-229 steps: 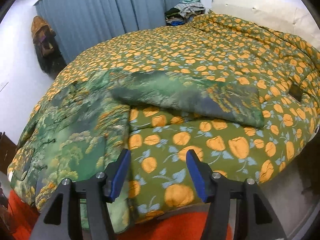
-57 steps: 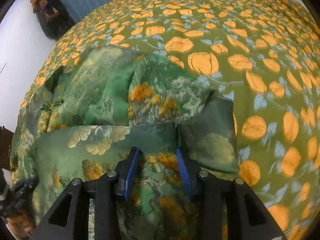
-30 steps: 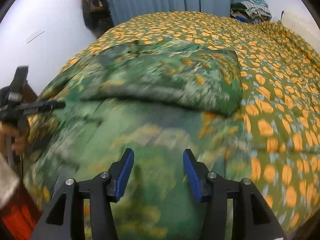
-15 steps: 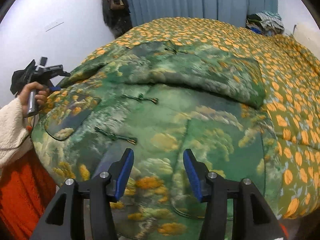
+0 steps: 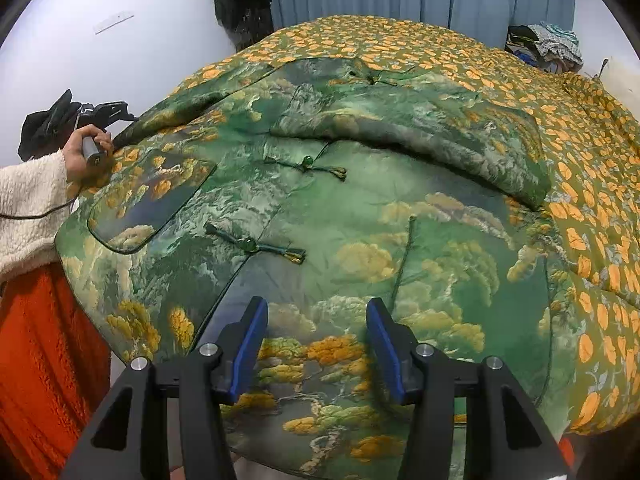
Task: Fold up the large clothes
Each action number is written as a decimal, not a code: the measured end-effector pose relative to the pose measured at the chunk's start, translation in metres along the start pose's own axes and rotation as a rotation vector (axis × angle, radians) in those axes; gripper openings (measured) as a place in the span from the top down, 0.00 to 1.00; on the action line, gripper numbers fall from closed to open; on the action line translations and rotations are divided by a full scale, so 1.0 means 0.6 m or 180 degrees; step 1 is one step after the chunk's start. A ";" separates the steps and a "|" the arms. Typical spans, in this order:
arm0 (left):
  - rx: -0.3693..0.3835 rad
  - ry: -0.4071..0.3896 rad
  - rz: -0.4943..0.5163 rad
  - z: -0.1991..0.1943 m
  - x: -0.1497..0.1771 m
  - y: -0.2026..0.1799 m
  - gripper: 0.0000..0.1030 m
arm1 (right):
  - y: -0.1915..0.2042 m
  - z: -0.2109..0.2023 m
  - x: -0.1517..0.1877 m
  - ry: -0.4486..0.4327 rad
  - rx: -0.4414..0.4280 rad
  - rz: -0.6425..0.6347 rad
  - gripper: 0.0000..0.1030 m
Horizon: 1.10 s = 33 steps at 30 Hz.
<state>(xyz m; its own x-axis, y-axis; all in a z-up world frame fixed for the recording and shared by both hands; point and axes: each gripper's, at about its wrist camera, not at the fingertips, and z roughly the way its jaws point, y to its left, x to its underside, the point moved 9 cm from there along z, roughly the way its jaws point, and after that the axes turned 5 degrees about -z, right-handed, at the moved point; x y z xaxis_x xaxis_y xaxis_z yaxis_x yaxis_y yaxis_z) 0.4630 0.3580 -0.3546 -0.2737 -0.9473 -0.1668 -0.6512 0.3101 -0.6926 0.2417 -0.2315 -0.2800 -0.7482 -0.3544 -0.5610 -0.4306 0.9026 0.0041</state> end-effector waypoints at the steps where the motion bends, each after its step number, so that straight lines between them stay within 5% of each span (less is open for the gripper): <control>1: 0.0037 0.0007 -0.0005 -0.004 -0.001 0.001 0.84 | 0.004 0.001 -0.001 -0.0009 -0.0012 -0.0010 0.49; 5: -0.0132 -0.0224 0.0495 -0.048 0.003 -0.061 0.87 | 0.016 -0.003 -0.004 -0.0065 -0.0065 -0.0053 0.49; 11: -0.0332 -0.0953 0.2159 -0.159 0.068 -0.264 0.88 | 0.014 -0.020 -0.007 -0.0220 -0.0130 -0.0012 0.49; 14: -0.0220 -0.1281 0.3171 -0.201 0.173 -0.379 0.88 | 0.003 -0.030 -0.005 -0.0295 -0.0135 0.0072 0.49; 19: 0.0056 -0.1300 0.4445 -0.209 0.396 -0.471 0.88 | -0.023 -0.046 0.001 -0.0388 -0.0119 0.0251 0.49; 23: 0.0106 -0.1010 0.5213 -0.163 0.573 -0.457 0.85 | -0.051 -0.065 0.006 -0.0485 -0.0049 0.0382 0.49; 25: -0.0004 -0.0689 0.5397 -0.126 0.636 -0.423 0.71 | -0.063 -0.070 0.009 -0.0498 -0.0040 0.0455 0.49; 27: -0.0108 -0.0196 0.5387 -0.091 0.683 -0.371 0.48 | -0.079 -0.074 0.012 -0.0497 -0.0021 0.0546 0.49; 30: -0.0213 0.0376 0.5151 -0.067 0.705 -0.299 0.46 | -0.100 -0.076 0.012 -0.0482 -0.0004 0.0649 0.49; 33: -0.0153 0.0594 0.4873 -0.098 0.692 -0.259 0.38 | -0.119 -0.075 -0.010 -0.0489 -0.0053 0.0683 0.49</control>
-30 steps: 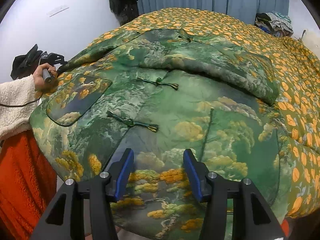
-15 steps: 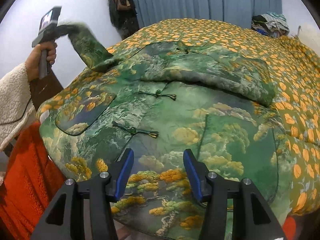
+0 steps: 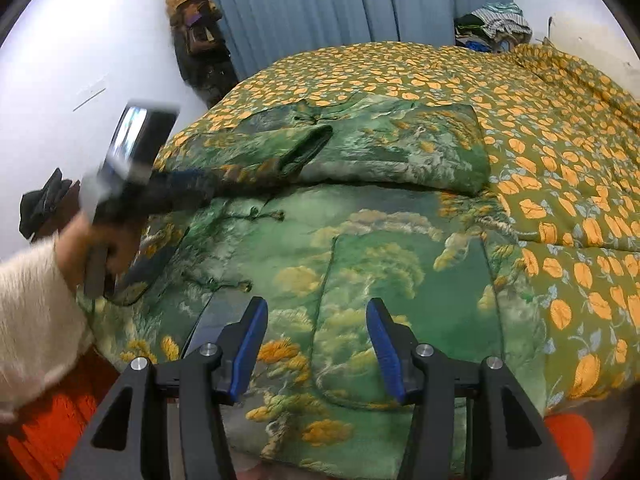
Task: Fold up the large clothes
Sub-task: 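Lay the sleeve across the jacket front and open the left gripper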
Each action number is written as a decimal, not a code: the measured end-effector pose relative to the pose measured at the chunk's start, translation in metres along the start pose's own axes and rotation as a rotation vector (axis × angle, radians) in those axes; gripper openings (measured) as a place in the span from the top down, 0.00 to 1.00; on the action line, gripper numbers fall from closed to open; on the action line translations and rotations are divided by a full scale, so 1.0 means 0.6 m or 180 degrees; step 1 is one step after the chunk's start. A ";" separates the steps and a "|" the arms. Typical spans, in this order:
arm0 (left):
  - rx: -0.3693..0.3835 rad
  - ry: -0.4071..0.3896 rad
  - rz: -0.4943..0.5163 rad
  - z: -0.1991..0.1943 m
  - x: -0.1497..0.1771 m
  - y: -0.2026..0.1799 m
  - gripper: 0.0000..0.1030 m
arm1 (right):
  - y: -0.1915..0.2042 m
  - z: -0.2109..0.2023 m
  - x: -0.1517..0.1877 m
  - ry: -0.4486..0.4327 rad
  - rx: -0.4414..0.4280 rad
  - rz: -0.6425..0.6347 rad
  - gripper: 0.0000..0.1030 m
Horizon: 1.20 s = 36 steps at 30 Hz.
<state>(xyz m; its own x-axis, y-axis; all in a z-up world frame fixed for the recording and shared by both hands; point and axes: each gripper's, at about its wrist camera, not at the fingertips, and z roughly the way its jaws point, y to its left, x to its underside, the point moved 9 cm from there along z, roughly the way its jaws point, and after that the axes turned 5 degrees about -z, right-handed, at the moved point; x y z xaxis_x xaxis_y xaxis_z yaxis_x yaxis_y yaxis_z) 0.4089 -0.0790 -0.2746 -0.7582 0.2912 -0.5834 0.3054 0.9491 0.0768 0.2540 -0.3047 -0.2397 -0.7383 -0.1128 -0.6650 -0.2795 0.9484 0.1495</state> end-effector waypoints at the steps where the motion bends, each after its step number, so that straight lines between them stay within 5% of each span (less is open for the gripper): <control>1: 0.0043 -0.0014 -0.0053 -0.016 0.010 0.000 0.34 | -0.001 0.005 -0.015 -0.0008 -0.0034 0.0016 0.49; 9: 0.0186 -0.0297 -0.0891 -0.090 0.069 0.078 0.23 | -0.011 0.170 -0.201 0.0090 -0.0700 0.0704 0.47; 14: 0.0220 -0.0241 -0.1157 -0.080 0.105 0.109 0.24 | 0.010 0.299 -0.218 0.0576 -0.0874 0.0986 0.47; 15: 0.0210 -0.0250 -0.1173 -0.078 0.110 0.114 0.24 | 0.016 0.313 -0.212 0.0654 -0.0946 0.1054 0.54; 16: 0.0200 -0.0259 -0.1182 -0.083 0.117 0.121 0.24 | 0.022 0.322 -0.208 0.0728 -0.0978 0.1056 0.81; 24: 0.0277 -0.0265 -0.1402 -0.083 0.134 0.144 0.24 | 0.017 0.292 -0.335 0.0165 -0.0416 0.0359 0.86; 26: 0.0305 -0.0262 -0.1428 -0.083 0.124 0.143 0.24 | 0.005 0.327 -0.325 0.0316 -0.0263 0.0273 0.86; 30: 0.0347 -0.0266 -0.1444 -0.092 0.085 0.156 0.24 | -0.011 0.370 -0.265 0.0671 0.0021 0.0135 0.64; 33: 0.0387 -0.0420 -0.1525 -0.099 0.021 0.187 0.23 | 0.001 0.310 -0.298 0.0146 0.0263 -0.0196 0.64; 36: 0.0420 -0.0364 -0.1414 -0.063 -0.052 0.200 0.22 | 0.054 0.276 -0.331 -0.0148 -0.0056 -0.0498 0.64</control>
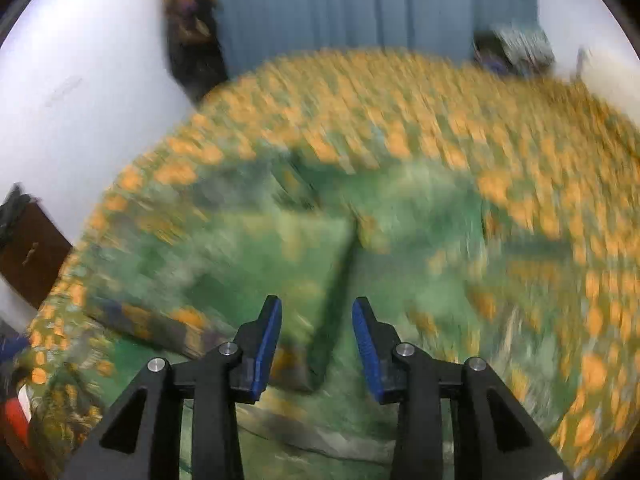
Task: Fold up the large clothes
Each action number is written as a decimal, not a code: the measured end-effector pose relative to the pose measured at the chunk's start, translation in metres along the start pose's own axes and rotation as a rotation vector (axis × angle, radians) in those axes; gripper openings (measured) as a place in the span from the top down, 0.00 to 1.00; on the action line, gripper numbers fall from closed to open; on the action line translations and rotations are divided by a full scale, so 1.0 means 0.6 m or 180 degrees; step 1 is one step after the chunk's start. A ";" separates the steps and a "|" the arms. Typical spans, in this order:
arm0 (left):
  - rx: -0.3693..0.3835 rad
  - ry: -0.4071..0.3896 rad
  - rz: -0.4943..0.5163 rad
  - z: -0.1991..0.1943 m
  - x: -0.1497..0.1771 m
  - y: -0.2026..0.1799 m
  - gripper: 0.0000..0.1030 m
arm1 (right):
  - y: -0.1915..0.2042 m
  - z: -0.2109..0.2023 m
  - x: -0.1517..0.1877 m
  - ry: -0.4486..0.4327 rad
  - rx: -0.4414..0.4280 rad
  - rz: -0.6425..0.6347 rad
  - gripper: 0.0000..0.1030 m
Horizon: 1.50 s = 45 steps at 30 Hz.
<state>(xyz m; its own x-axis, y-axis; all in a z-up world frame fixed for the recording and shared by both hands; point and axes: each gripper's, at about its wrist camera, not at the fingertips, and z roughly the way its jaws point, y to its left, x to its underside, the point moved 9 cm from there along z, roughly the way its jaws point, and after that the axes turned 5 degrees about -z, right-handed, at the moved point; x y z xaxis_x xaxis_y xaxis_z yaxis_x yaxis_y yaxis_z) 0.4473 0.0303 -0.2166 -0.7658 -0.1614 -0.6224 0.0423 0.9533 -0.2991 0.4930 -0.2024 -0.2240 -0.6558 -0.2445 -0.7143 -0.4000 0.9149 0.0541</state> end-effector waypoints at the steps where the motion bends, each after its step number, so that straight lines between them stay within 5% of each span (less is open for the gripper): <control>1: 0.0007 0.0071 0.0061 0.025 -0.016 -0.006 0.22 | 0.016 0.008 -0.003 0.0057 -0.0132 -0.0084 0.64; 3: -0.0045 0.0234 0.0096 0.087 -0.036 -0.006 0.24 | 0.028 0.046 0.006 0.0280 -0.0206 -0.0158 0.64; 6: -0.0285 0.0546 0.0098 0.174 -0.023 0.013 0.42 | 0.016 0.116 0.077 0.0820 -0.0249 0.0109 0.66; 8: -0.0445 0.0898 0.0080 0.237 0.021 0.041 0.45 | 0.002 0.135 0.101 0.0838 -0.0278 0.0296 0.66; 14: -0.0507 0.0826 0.0189 0.209 0.021 0.023 0.44 | -0.001 0.124 0.114 0.0709 -0.0370 0.0404 0.67; 18: 0.0125 0.0915 0.0189 0.169 -0.003 -0.042 0.33 | -0.001 0.118 0.120 0.0674 -0.0371 0.0354 0.67; 21: 0.0284 0.0962 0.0241 0.198 -0.024 -0.069 0.27 | 0.004 0.124 0.112 0.0645 -0.0347 0.0327 0.67; 25: -0.0258 0.0879 0.0700 0.318 -0.037 -0.031 0.25 | 0.003 0.125 0.113 0.0624 -0.0328 0.0300 0.67; 28: -0.0288 0.0704 0.0600 0.348 -0.060 -0.017 0.16 | 0.002 0.127 0.117 0.0636 -0.0310 0.0271 0.67; 34: -0.0324 0.0372 0.0221 0.336 -0.150 0.006 0.17 | 0.002 0.130 0.120 0.0585 -0.0250 0.0225 0.67; 37: -0.0215 0.0801 0.0118 0.381 -0.107 0.039 0.16 | 0.004 0.129 0.120 0.0562 -0.0238 0.0211 0.67; 45: -0.0202 0.0733 0.0730 0.265 -0.005 0.008 0.11 | 0.002 0.129 0.120 0.0561 -0.0229 0.0196 0.67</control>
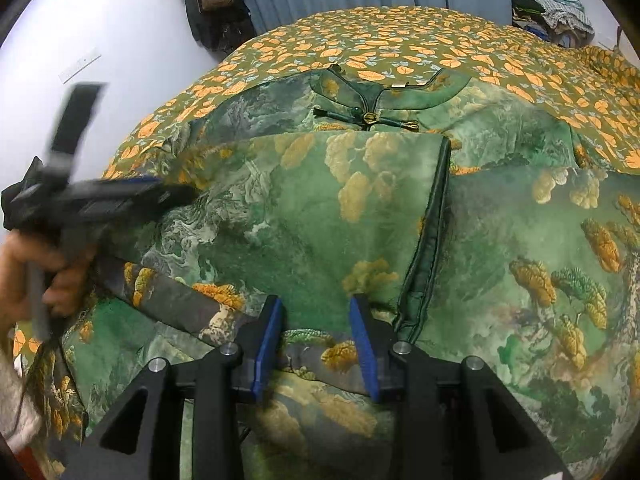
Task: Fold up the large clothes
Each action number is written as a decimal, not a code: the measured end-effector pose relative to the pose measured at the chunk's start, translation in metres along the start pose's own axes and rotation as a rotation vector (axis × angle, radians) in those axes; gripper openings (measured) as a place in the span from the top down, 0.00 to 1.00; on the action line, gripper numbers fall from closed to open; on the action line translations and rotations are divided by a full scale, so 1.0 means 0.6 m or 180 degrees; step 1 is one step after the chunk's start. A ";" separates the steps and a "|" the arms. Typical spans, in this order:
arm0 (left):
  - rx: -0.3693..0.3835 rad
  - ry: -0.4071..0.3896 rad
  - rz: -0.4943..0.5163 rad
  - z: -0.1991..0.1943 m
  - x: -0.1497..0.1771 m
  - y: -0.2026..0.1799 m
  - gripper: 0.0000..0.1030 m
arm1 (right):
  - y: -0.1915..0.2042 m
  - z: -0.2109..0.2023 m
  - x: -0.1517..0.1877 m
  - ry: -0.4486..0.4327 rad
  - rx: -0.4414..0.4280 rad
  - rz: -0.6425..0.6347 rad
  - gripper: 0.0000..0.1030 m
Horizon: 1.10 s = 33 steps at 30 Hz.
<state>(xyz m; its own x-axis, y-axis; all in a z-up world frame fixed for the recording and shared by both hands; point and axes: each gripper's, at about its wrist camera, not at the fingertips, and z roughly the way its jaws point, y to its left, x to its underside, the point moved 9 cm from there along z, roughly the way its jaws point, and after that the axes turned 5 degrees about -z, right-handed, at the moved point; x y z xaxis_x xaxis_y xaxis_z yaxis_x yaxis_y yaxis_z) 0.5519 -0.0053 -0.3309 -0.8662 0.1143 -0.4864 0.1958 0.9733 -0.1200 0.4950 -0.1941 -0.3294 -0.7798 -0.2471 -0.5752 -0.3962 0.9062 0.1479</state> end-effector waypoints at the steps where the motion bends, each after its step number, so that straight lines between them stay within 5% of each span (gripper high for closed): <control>1: 0.0043 0.0024 0.0049 -0.018 0.026 -0.009 0.11 | 0.001 0.001 0.000 -0.0004 0.0007 -0.0003 0.67; 6: 0.0204 0.0351 0.0017 -0.071 0.148 -0.049 0.09 | 0.004 -0.004 -0.001 0.0000 0.0061 -0.0030 0.67; 11: 0.0183 0.0154 0.0018 -0.158 0.251 -0.071 0.09 | 0.025 -0.072 -0.005 -0.0094 0.0159 -0.0089 0.63; 13: 0.0219 0.0123 0.0050 -0.185 0.275 -0.085 0.09 | 0.035 -0.109 0.005 -0.0128 0.0139 -0.0126 0.49; 20: 0.0376 -0.0117 -0.0051 -0.238 0.302 -0.125 0.09 | 0.038 -0.239 0.149 0.0109 0.0264 -0.0502 0.48; 27: 0.0064 0.0235 0.0533 -0.213 0.390 -0.159 0.08 | 0.032 -0.271 0.345 0.0553 0.0471 -0.0617 0.47; 33: 0.0137 0.0498 0.0632 -0.254 0.454 -0.170 0.06 | 0.037 -0.320 0.414 0.0604 0.0542 -0.0600 0.47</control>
<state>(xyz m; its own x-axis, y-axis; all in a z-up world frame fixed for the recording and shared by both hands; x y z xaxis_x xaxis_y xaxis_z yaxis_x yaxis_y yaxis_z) 0.2259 -0.0431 -0.3194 -0.8688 0.3350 -0.3646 0.3856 0.9197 -0.0738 0.1993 -0.3012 -0.3147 -0.7833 -0.4611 -0.4169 -0.4679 0.8789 -0.0931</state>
